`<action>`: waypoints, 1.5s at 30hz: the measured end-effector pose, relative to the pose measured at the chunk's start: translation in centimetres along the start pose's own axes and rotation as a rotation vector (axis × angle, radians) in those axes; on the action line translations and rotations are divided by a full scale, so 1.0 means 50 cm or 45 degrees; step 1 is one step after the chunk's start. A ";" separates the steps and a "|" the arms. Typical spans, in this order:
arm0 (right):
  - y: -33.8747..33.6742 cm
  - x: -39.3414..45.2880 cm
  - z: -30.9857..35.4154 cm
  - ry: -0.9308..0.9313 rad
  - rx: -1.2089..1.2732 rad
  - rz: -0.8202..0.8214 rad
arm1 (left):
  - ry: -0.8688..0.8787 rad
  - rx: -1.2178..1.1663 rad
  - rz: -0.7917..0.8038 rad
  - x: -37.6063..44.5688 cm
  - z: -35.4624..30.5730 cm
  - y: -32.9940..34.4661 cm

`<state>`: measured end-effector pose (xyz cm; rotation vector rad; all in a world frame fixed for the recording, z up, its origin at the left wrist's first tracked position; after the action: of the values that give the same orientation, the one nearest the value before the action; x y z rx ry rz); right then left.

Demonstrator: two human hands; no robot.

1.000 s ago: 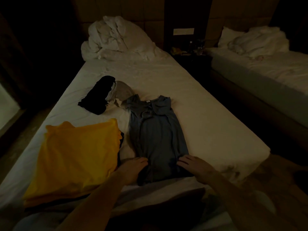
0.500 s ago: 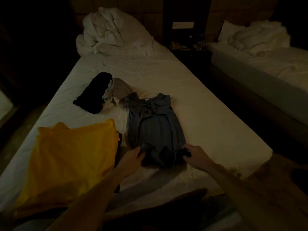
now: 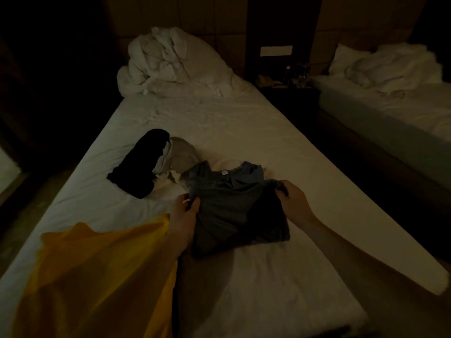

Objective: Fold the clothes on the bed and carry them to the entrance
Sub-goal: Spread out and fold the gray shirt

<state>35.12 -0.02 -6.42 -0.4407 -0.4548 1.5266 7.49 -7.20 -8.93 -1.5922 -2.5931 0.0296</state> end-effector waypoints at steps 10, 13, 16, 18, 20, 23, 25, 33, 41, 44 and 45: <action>0.126 0.322 0.005 0.065 -0.212 -0.016 | -0.030 0.353 -0.183 0.313 0.067 0.037; 0.164 0.411 -0.023 0.159 -0.314 -0.009 | 0.034 0.536 -0.161 0.385 0.097 0.056; 0.199 0.483 -0.047 0.259 -0.383 0.006 | 0.117 0.736 -0.130 0.442 0.128 0.078; 0.223 0.519 -0.061 0.306 -0.380 0.045 | 0.136 0.832 -0.098 0.469 0.148 0.093; 0.248 0.547 -0.079 0.326 -0.372 0.112 | 0.148 0.921 -0.092 0.486 0.167 0.101; 0.263 0.568 -0.090 0.339 -0.344 0.144 | 0.196 0.971 -0.104 0.496 0.185 0.102; 0.261 0.567 -0.087 0.320 -0.240 0.159 | 0.210 0.975 -0.093 0.496 0.186 0.102; 0.178 0.476 -0.007 0.170 0.060 0.158 | 0.182 1.120 -0.013 0.448 0.122 0.064; 0.023 0.290 0.131 -0.051 0.094 0.158 | 0.285 0.774 -0.040 0.289 -0.032 0.003; -0.032 0.210 0.178 -0.116 0.091 0.122 | 0.297 0.534 -0.022 0.216 -0.111 -0.016; -0.049 0.185 0.190 -0.131 0.091 0.117 | 0.264 0.483 0.003 0.196 -0.130 -0.023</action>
<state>31.98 9.12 2.96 -0.3320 -0.4634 1.6548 2.65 0.78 -1.66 -1.3819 -2.2616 0.3181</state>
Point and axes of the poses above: each hand's wrist, its own x-axis towards the middle knuckle, its own y-axis out of the palm, z = x × y, the point moved 2 cm from there along x, towards the middle knuckle, and after that the axes turned 10 degrees about y, right-handed, at the moved point
